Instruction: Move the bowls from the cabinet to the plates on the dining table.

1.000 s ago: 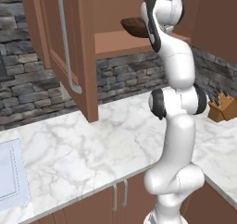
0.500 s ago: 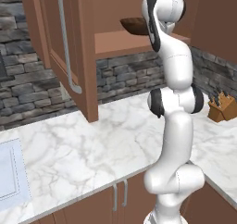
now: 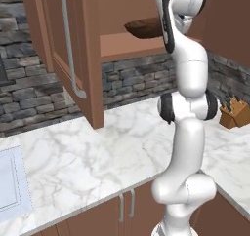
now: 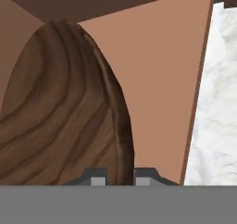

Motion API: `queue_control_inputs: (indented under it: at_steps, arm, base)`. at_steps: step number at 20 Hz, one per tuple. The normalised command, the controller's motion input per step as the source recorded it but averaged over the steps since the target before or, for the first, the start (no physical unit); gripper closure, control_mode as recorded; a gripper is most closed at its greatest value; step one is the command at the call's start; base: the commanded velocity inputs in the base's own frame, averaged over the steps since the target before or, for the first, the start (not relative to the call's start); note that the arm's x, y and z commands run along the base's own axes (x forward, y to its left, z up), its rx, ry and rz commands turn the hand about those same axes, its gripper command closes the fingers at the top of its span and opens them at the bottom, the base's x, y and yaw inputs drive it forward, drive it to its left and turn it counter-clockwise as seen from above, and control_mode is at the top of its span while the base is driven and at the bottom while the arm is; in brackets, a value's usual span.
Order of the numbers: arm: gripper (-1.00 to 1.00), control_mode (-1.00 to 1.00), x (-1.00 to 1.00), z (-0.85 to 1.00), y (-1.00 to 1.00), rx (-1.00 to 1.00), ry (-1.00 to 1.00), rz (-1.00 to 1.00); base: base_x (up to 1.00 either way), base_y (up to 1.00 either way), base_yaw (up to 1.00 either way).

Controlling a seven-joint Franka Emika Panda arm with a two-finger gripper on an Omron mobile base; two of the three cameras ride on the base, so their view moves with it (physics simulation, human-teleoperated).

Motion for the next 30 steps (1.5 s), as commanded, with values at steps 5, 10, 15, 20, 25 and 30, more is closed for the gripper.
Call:
queue_control_inputs:
  at_steps: [5, 10, 15, 20, 25, 30]
  arm:
    - [1.00, -1.00, -0.98, 0.00, -0.04, 0.00, -0.06, -0.02]
    - [1.00, -1.00, -1.00, -0.05, -0.01, 0.00, -0.10, -0.04]
    - [1.00, -1.00, -1.00, -0.07, 0.00, 0.00, -0.10, -0.02]
    - [1.00, -1.00, -1.00, 0.00, 0.00, 0.00, -0.09, -0.01]
    - [1.00, -1.00, -1.00, -0.05, 0.00, 0.00, -0.13, -0.01]
    - [1.00, -1.00, -1.00, -0.22, 0.00, 0.00, -0.20, 0.00]
  base:
    - [0.00, 0.00, 0.00]
    - [0.00, 0.00, 0.00]
    - [0.00, 0.00, 0.00]
    - [0.00, 0.00, 0.00]
    - [0.00, 0.00, 0.00]
    - [0.00, 0.00, 0.00]
